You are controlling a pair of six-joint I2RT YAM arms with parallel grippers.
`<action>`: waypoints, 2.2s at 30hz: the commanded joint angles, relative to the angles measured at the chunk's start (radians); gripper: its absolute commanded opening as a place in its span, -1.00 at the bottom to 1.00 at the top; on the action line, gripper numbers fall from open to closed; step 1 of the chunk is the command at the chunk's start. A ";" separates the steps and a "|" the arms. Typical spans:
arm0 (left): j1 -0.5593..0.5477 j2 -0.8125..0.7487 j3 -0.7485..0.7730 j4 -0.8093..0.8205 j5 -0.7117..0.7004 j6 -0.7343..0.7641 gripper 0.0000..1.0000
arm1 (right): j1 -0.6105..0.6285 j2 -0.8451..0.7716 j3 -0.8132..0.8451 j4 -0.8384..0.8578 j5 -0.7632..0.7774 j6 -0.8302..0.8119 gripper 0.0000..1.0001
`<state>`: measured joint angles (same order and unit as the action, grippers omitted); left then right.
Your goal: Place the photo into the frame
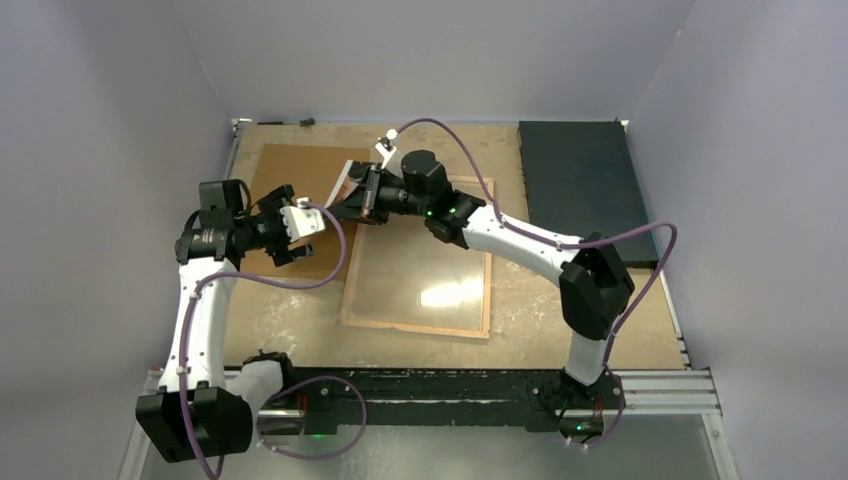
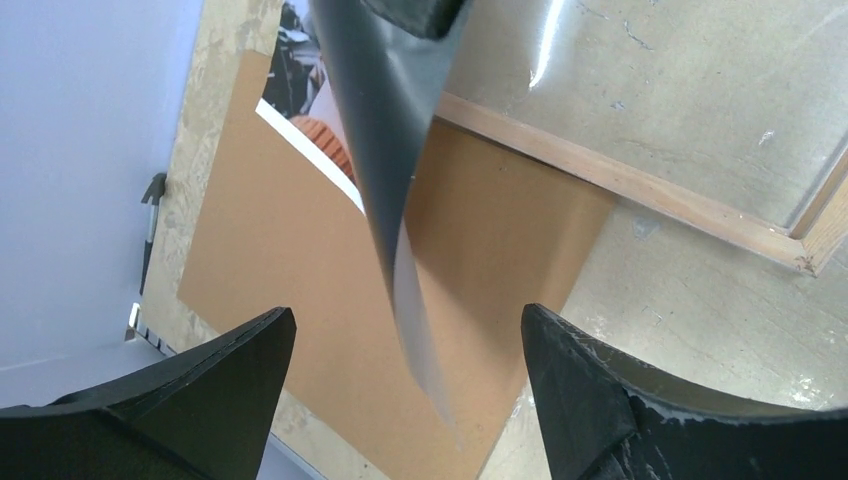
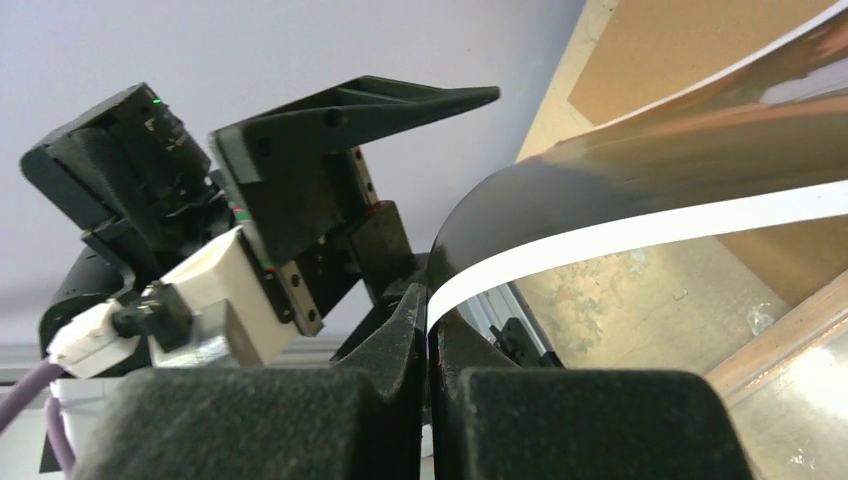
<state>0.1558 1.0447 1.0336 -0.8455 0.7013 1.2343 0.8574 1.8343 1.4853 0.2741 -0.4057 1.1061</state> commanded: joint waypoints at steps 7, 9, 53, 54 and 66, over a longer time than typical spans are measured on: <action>-0.050 -0.012 -0.016 0.079 -0.018 -0.041 -0.01 | 0.000 -0.122 -0.061 0.105 -0.015 0.049 -1.00; -0.051 -0.012 -0.021 0.077 -0.004 -0.048 -0.05 | 0.001 -0.132 -0.079 0.125 -0.021 0.067 -1.00; -0.066 -0.021 0.087 -0.113 0.115 0.077 -1.00 | -0.104 -0.638 -0.508 -0.039 -0.115 -1.441 0.65; -0.065 -0.019 0.094 -0.117 0.115 0.079 -1.00 | -0.103 -0.622 -0.512 -0.026 -0.112 -1.460 0.62; -0.065 -0.019 0.138 -0.124 0.114 0.071 -1.00 | -0.066 -0.408 -0.480 0.102 -0.071 -1.569 0.44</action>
<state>0.0956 1.0256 1.1244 -0.9592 0.7746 1.2800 0.7723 1.3914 0.9802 0.2661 -0.5072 -0.3981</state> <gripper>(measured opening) 0.003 0.743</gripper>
